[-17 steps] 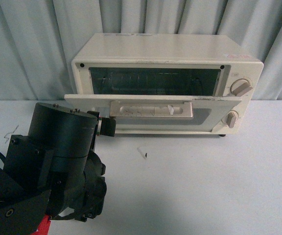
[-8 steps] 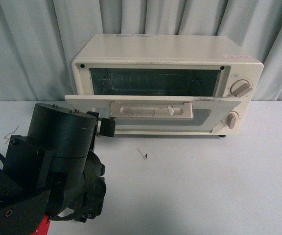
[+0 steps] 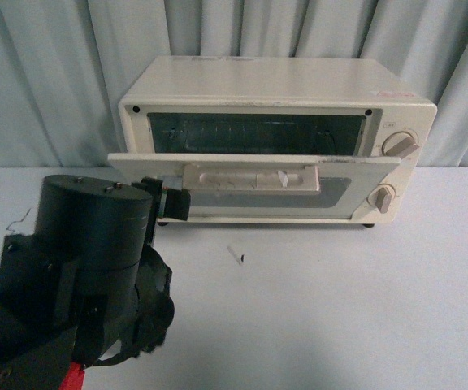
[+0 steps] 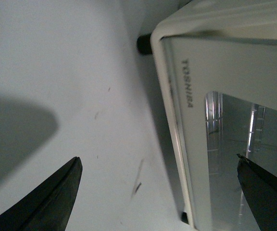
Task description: Open oven
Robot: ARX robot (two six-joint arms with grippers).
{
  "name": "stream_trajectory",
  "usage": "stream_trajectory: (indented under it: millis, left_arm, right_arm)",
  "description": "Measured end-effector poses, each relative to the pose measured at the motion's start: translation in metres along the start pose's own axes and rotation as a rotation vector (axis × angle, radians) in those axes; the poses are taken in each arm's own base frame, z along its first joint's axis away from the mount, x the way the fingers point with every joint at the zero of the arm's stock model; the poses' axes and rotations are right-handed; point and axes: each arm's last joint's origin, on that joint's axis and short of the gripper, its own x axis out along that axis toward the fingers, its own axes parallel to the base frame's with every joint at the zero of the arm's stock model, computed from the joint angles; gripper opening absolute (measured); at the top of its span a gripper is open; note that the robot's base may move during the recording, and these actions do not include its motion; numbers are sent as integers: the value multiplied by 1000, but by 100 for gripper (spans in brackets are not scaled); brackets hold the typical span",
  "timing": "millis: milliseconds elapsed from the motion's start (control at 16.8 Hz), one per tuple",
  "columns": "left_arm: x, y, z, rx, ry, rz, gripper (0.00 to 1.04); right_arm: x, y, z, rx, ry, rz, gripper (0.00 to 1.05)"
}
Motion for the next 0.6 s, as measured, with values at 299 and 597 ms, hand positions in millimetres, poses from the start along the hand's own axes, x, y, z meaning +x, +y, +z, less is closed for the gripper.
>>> stream_trajectory:
  millis: [299,597]
  left_arm:
    - [-13,12,17,461,-57,-10,98]
    - [-27,12,40,476,-118,-27,98]
  right_arm:
    - [0,0,0,0,0,0,97]
    - [0,0,0,0,0,0,98]
